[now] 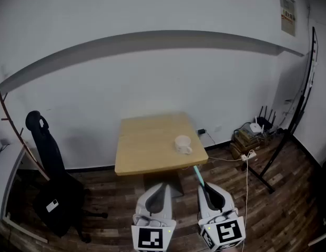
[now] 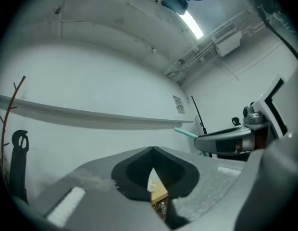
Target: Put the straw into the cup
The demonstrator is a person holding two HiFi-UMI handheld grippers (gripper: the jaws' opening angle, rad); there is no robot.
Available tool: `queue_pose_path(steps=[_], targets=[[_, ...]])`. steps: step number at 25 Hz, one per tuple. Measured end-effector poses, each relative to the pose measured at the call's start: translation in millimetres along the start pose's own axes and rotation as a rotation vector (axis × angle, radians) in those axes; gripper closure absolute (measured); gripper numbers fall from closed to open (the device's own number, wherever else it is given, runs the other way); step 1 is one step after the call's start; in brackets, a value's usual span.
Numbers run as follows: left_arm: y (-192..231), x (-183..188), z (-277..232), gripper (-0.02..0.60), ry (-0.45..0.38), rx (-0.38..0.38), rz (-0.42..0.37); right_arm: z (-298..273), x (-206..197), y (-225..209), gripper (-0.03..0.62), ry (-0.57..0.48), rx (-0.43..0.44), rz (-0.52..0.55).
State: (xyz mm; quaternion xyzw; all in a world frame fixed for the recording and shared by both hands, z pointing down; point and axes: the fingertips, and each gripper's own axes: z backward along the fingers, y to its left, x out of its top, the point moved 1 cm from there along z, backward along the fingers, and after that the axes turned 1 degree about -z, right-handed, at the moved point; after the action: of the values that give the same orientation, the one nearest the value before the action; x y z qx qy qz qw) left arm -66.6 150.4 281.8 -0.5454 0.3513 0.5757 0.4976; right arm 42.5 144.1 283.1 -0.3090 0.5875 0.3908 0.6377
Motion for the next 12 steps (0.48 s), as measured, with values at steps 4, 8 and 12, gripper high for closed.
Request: queue_pose_path(steps=[4,8,12], targets=[[-0.3,2.8,0.0,0.565,-0.013,0.000,0.004,1.9,-0.8,-1.1,0.566,0.000,-0.003,-0.003],[-0.4,3.4,1.4,0.565,-0.014,0.002,0.007,3.4,-0.3,0.6,0.566,0.000,-0.002,-0.002],[-3.9,5.5,-0.4,0.565,-0.014,-0.002,-0.001,4.7,2.0,-1.8,0.566,-0.004,-0.001,-0.001]])
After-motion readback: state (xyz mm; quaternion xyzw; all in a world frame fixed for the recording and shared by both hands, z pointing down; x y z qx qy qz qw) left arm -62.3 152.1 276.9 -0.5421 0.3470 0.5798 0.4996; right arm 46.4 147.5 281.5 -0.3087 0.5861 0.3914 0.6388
